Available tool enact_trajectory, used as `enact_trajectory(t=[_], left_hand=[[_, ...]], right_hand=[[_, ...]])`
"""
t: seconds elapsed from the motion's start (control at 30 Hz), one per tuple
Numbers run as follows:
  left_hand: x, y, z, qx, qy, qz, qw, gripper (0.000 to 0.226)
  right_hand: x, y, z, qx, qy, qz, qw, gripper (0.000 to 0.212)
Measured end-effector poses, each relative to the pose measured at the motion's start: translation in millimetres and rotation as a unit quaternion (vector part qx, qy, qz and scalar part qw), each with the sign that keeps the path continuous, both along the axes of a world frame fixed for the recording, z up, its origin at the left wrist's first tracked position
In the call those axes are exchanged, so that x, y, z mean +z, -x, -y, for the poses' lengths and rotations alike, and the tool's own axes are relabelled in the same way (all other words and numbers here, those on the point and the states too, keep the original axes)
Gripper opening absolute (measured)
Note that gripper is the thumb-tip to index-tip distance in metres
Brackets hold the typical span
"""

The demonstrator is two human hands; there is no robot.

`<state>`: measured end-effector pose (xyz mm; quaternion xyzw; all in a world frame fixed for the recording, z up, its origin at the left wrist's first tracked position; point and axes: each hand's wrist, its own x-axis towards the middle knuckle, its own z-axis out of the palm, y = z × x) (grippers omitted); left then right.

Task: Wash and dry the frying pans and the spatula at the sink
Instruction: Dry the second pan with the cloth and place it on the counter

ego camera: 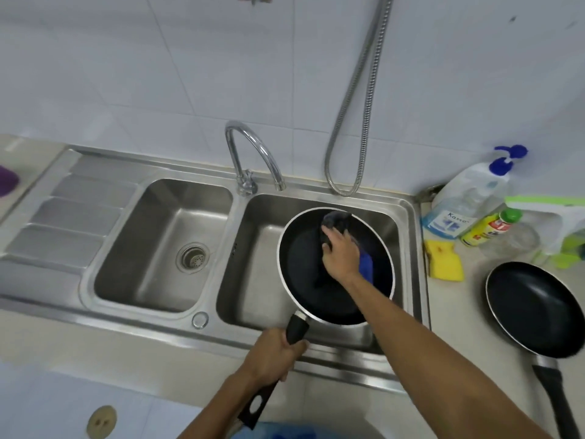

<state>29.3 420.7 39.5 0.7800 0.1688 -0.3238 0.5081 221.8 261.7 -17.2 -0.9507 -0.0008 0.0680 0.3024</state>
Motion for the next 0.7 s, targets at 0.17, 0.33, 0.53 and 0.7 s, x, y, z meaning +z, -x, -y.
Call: enact_trajectory(t=[0.17,0.33,0.53,0.7], left_hand=[[-7.3,-3.1,0.7,0.001,0.024,-0.009,1.0,0.033],[-10.5,-1.3,-8.1,0.035,0.057,-0.017,0.998,0.033],[8.1,-3.9,-1.7,-0.026,0.062,-0.005,0.998,0.027],[16.7,13.1,21.9,-0.001,0.089,0.006,0.996,0.029]], right_hand=[[25.5,50.0,-30.0,0.168,-0.111,-0.14,0.969,0.044],[42.4,88.1,8.2,0.235,-0.144,-0.166,0.947,0.035],[37.9,98.7,1.6,0.221,-0.139,0.064,0.963,0.029],[35.4,19.6,-21.3,0.146,-0.034,0.166,0.975,0.026]])
